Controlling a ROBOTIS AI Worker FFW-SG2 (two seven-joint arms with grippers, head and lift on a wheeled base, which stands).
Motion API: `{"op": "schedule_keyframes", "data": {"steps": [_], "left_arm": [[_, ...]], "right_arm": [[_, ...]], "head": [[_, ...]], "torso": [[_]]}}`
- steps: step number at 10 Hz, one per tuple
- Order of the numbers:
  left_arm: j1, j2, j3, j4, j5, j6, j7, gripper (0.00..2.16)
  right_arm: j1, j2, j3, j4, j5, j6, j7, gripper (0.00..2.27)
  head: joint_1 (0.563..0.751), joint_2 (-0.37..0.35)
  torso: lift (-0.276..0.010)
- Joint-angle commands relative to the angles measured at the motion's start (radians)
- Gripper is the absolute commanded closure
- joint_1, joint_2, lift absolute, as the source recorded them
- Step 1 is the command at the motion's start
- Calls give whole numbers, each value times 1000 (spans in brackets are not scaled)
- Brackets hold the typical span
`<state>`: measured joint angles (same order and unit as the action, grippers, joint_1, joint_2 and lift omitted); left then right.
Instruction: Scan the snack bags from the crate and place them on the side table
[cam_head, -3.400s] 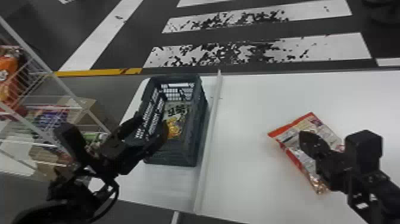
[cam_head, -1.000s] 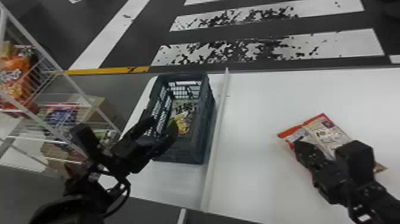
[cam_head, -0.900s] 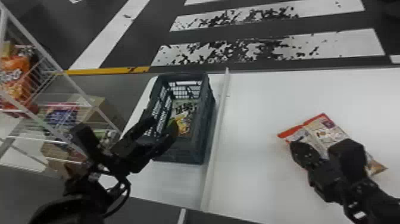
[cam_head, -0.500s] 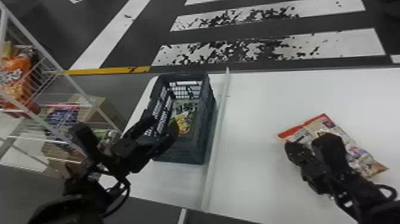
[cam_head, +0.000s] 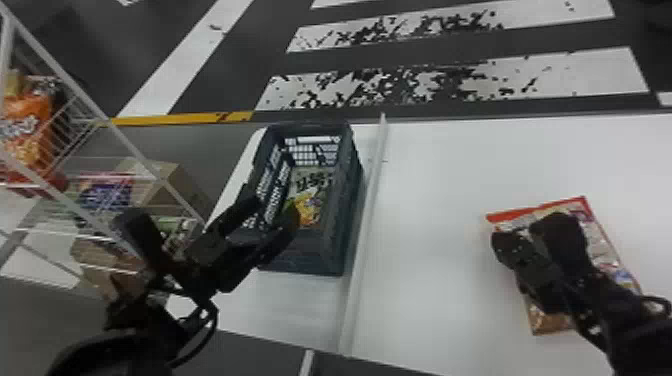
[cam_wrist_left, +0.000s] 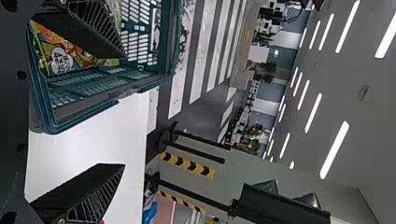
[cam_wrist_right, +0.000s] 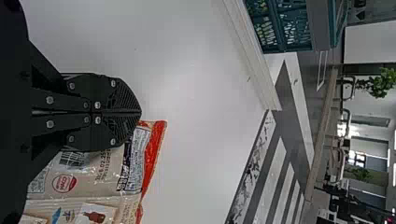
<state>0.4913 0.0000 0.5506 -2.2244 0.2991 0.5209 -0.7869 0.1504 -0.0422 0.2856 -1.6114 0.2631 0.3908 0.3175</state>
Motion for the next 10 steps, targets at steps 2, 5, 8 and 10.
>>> {"op": "schedule_keyframes", "data": {"steps": [2,5,8,10], "left_arm": [[3,-3,0,-5,0,0,0,29],[3,-3,0,-3,3,0,0,29],[3,-3,0,-1,6,0,0,29],[3,-3,-1,-1,6,0,0,29]], "right_arm": [[-5,-13,-22,2,4,4,2,2013],[51,-16,-25,-65,1,1,11,2013],[115,-31,-25,-136,-12,1,17,2013],[133,-35,-23,-154,-15,1,28,2013]], "head": [[695,337],[695,321],[695,336],[695,341]], "torso": [[-94],[-94],[-94],[-94]]}}
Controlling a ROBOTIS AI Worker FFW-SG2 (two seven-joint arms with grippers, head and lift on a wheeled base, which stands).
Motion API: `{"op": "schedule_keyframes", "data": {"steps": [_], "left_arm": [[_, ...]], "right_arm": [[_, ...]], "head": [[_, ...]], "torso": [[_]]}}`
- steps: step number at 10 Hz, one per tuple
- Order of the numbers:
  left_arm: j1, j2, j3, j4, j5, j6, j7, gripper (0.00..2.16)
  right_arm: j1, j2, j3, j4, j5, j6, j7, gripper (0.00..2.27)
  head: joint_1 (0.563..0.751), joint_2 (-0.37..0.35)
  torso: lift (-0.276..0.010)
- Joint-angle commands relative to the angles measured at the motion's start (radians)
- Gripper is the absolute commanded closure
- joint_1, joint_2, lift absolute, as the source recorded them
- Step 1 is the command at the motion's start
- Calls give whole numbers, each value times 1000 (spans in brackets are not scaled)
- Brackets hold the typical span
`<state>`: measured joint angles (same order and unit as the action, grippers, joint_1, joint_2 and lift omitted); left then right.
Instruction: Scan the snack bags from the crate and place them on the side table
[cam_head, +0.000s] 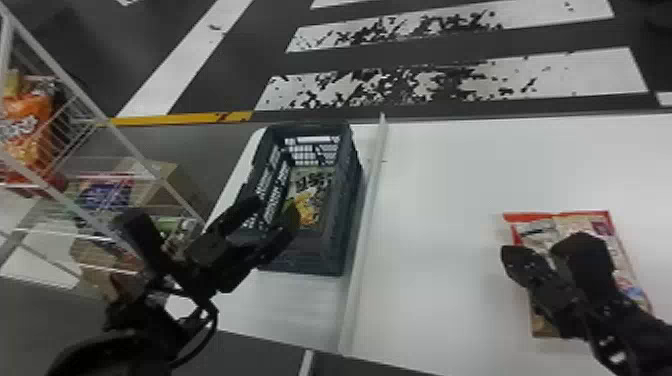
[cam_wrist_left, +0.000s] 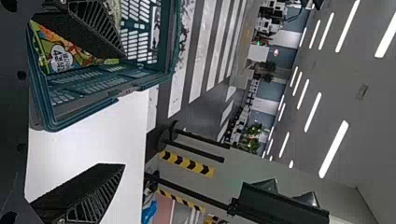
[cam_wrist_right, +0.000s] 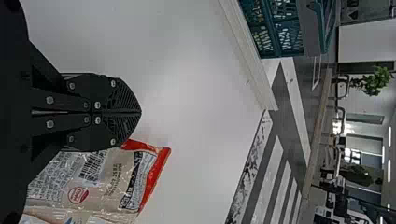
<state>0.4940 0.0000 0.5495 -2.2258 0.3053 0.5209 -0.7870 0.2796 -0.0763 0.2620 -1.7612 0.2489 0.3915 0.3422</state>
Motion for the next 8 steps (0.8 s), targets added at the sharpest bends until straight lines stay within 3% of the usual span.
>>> {"op": "schedule_keyframes", "data": {"steps": [1,8], "left_arm": [[0,-3,0,0,0,0,-3,29],[11,-3,-2,-14,2,6,-3,29]], "right_arm": [[6,-2,0,-1,3,1,3,2013],[6,-49,-60,0,-3,13,9,2013]], "head": [[695,343],[695,299]], "torso": [[-94],[-94]]}}
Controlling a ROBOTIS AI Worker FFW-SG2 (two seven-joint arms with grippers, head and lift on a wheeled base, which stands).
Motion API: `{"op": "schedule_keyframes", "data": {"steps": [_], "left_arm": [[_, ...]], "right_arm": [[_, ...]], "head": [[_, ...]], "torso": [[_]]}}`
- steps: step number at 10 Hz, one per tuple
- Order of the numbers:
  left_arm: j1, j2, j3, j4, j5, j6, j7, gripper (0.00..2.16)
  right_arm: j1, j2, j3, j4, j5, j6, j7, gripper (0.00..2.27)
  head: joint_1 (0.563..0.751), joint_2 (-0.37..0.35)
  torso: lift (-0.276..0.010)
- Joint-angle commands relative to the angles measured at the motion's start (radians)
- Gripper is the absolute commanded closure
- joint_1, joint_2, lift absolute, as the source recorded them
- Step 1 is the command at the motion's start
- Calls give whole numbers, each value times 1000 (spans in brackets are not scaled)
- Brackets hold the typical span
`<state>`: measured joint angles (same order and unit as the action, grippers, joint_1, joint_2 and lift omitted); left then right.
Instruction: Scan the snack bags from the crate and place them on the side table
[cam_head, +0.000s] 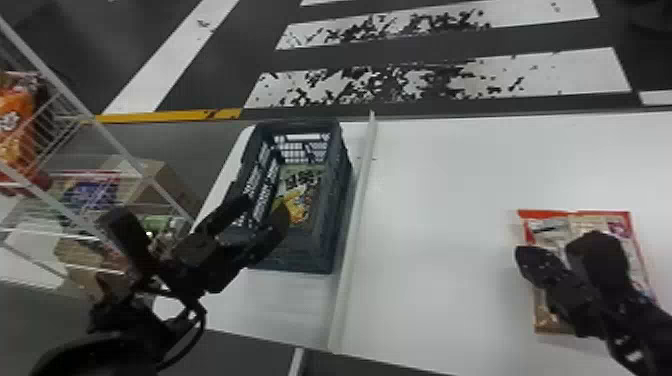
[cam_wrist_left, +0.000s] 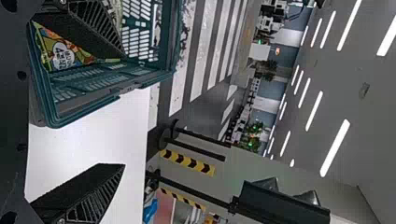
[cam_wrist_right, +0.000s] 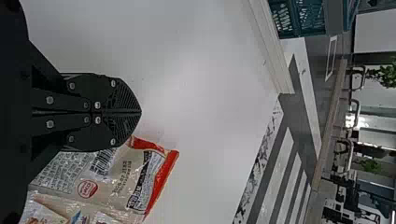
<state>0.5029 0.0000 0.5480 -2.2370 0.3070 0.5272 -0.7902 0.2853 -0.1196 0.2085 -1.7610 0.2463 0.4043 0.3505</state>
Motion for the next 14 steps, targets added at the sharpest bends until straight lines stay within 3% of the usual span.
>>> {"op": "schedule_keyframes", "data": {"steps": [1,5,14], "left_arm": [[3,-3,0,-6,0,3,0,29],[6,-3,1,-12,3,3,0,29],[6,-3,1,-9,6,3,-1,29]], "right_arm": [[2,-14,-15,0,-2,0,5,2013],[28,-32,-37,-17,-9,-15,28,2013],[144,-51,-57,-155,-18,3,117,2013]], "head": [[695,286],[695,252],[695,281]], "torso": [[-94],[-94],[-94]]}}
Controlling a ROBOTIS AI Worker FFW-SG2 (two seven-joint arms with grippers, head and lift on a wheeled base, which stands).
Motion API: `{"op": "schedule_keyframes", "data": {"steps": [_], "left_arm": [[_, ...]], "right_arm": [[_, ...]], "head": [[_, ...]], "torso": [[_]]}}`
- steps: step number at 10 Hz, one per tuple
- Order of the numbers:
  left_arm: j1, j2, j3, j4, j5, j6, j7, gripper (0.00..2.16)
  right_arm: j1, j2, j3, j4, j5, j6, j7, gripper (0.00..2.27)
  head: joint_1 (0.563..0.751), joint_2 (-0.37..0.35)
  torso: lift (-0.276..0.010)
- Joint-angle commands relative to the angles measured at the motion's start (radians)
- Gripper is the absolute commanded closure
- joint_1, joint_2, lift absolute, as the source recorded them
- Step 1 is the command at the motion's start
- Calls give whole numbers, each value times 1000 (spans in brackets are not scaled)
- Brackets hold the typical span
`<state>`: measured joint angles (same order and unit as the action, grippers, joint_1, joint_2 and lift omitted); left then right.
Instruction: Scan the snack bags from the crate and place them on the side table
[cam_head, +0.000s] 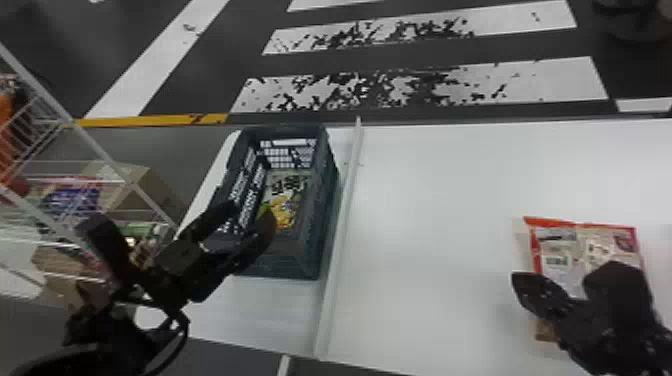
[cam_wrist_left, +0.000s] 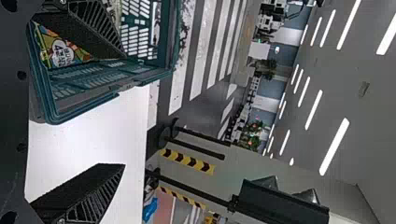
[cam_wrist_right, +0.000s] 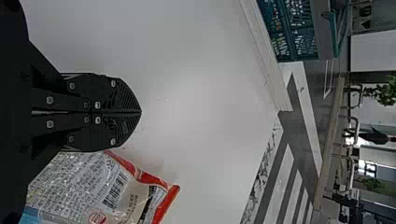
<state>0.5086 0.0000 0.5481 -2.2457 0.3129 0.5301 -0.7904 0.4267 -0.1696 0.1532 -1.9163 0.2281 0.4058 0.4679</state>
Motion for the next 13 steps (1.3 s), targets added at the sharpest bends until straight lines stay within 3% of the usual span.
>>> {"op": "schedule_keyframes", "data": {"steps": [1,11,12,13], "left_arm": [[1,-3,1,0,0,0,-1,29],[5,-3,0,-3,2,0,-4,29],[5,-3,0,-5,2,0,-4,29],[8,-3,1,-11,2,0,-4,29]], "right_arm": [[7,-5,-3,-1,-1,2,0,2013],[49,-21,-43,-26,-9,-20,5,2007],[81,-21,-53,-78,-44,-57,5,1855],[116,-19,-93,-150,-139,-97,5,1220]], "head": [[695,283],[695,252],[695,251],[695,257]], "torso": [[-94],[-94],[-94],[-94]]}}
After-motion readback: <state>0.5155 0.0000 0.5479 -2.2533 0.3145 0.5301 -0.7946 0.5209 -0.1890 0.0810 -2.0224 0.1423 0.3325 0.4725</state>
